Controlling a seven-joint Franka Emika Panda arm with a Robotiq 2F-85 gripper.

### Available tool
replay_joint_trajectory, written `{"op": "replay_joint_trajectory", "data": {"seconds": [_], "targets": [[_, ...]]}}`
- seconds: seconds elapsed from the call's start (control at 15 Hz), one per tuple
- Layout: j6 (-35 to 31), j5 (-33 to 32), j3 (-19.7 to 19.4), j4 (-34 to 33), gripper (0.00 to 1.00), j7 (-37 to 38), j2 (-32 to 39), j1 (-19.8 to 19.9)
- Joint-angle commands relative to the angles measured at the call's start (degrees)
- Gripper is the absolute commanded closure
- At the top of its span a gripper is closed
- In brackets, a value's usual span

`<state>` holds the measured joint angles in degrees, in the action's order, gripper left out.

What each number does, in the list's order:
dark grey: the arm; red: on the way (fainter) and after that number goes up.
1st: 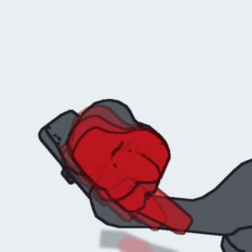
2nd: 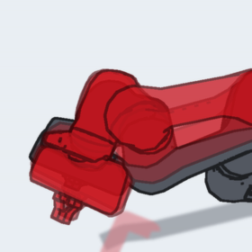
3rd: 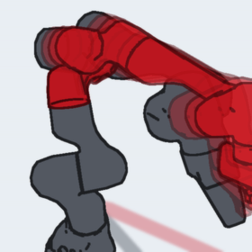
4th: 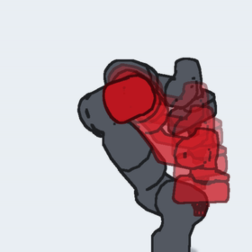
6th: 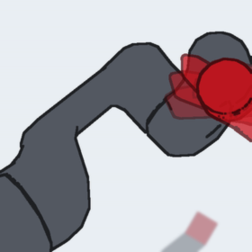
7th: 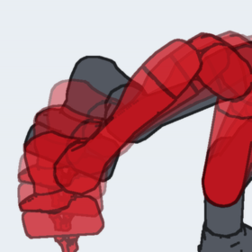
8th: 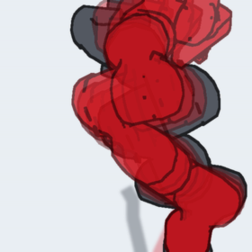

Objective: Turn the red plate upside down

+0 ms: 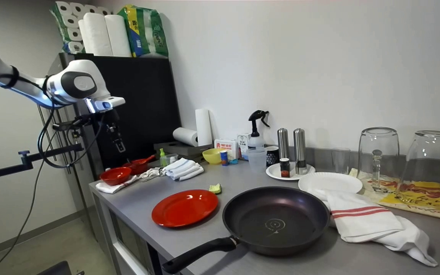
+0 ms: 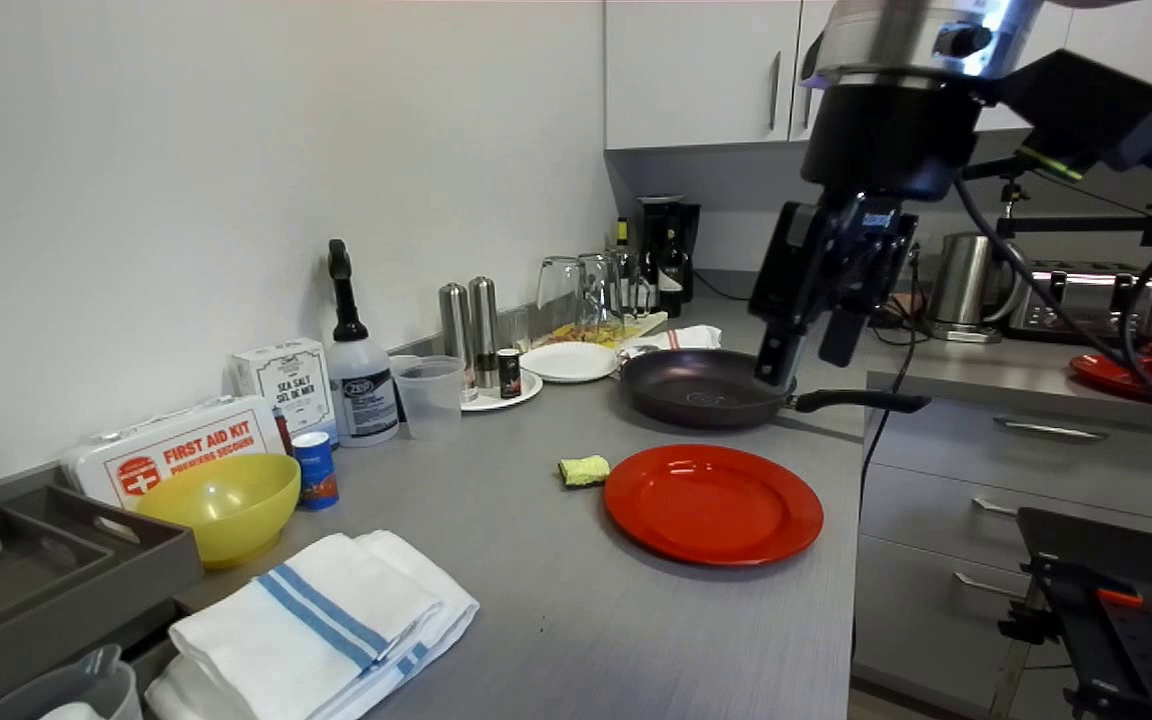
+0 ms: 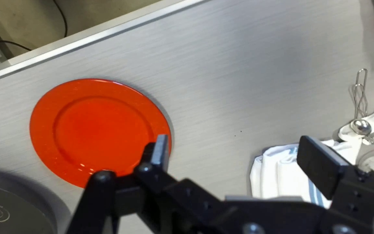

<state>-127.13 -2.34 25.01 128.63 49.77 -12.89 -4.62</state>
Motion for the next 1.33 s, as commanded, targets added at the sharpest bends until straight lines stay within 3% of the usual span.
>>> {"op": "replay_joint_trajectory", "data": {"seconds": [0.0, 0.27, 0.6, 1.0, 1.27], "targets": [[-1.32, -8.49, -0.15, -8.37, 0.00, 10.15, 9.83, -1.20], [1.75, -16.24, -3.68, -15.75, 0.00, 11.28, 17.49, -4.22], [3.50, -16.05, -8.65, -22.57, 0.00, 6.89, 24.29, -7.97], [6.30, -15.67, -12.63, -23.34, 0.00, -0.26, 25.50, -9.87], [8.32, -15.45, -13.92, -21.66, 0.00, -1.13, 24.67, -10.15]]}}
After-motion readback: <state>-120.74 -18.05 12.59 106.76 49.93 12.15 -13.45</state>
